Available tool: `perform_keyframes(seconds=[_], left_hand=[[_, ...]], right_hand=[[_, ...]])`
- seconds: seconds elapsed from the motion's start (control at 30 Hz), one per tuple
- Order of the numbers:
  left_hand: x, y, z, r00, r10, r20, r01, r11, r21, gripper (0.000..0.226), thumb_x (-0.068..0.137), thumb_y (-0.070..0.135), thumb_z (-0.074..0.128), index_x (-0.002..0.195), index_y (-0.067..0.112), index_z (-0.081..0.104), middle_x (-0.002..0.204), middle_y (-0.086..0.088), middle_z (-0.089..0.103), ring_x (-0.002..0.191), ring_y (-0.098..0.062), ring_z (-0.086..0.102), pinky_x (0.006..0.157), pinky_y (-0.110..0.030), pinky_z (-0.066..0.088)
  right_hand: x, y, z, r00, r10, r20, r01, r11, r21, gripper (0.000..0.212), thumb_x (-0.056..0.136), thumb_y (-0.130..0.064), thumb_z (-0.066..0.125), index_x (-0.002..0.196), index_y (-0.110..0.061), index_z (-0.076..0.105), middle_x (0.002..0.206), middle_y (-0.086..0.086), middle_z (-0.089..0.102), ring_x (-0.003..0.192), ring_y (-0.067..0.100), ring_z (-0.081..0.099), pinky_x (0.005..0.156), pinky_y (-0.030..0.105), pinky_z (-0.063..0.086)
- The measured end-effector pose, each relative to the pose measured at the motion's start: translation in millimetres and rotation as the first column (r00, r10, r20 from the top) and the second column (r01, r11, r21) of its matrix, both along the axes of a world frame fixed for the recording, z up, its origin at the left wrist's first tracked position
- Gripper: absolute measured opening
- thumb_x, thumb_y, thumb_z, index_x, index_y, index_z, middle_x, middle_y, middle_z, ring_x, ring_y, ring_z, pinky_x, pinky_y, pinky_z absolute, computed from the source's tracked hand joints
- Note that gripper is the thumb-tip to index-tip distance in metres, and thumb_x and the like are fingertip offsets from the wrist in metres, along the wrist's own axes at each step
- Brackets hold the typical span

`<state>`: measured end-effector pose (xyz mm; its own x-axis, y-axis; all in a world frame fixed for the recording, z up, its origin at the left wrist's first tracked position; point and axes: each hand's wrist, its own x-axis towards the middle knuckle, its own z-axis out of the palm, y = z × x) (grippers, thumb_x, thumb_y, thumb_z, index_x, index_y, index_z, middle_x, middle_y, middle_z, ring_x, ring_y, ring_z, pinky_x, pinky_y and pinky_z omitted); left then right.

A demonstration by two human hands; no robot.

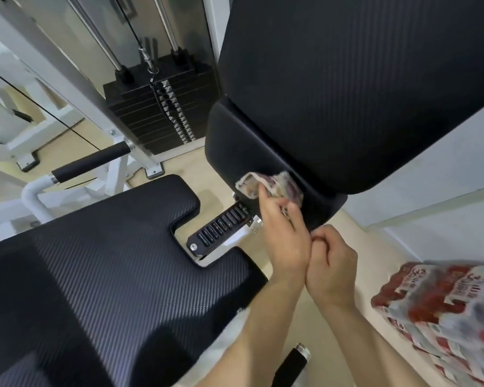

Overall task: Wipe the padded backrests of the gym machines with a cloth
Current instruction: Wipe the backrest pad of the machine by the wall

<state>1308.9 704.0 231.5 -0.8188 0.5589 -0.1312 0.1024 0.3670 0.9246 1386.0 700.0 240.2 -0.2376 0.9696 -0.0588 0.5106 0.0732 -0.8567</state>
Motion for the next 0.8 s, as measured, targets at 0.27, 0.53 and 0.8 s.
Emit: perform_keyframes(seconds=[0.27, 0.53, 0.8], left_hand=[[7.3, -7.8, 12.5, 0.993, -0.096, -0.066, 0.094, 0.995, -0.036, 0.012, 0.102, 0.013, 0.048, 0.091, 0.016, 0.048, 0.163, 0.000, 0.024, 0.138, 0.007, 0.029, 0.087, 0.007, 0.022], [6.3, 20.2, 34.0, 0.999, 0.053, -0.011, -0.052, 0.996, 0.077, 0.014, 0.096, 0.016, 0.059, 0.107, 0.023, 0.053, 0.162, 0.011, 0.028, 0.124, 0.035, 0.018, 0.093, 0.008, 0.020], [11.2, -30.7, -19.0, 0.978, -0.139, -0.157, 0.128, 0.989, -0.078, 0.012, 0.087, 0.011, 0.071, 0.099, 0.011, 0.071, 0.116, 0.004, 0.051, 0.109, -0.011, 0.054, 0.097, -0.026, 0.045]], right_hand=[[9.1, -2.9, -8.3, 0.959, -0.269, -0.089, 0.228, 0.919, -0.322, 0.030, 0.093, -0.022, 0.042, 0.116, -0.030, 0.059, 0.103, -0.010, 0.066, 0.091, 0.020, 0.067, 0.081, 0.046, 0.056], [-10.3, 33.2, -11.6, 0.785, -0.609, -0.115, 0.388, 0.627, -0.675, 0.028, 0.101, -0.022, 0.045, 0.121, -0.006, 0.057, 0.105, 0.014, 0.064, 0.080, 0.025, 0.061, 0.066, 0.032, 0.049], [1.6, 3.6, -7.1, 0.831, -0.538, -0.141, 0.280, 0.624, -0.730, 0.021, 0.095, -0.010, 0.046, 0.100, -0.003, 0.065, 0.086, 0.012, 0.073, 0.073, 0.027, 0.068, 0.057, 0.028, 0.051]])
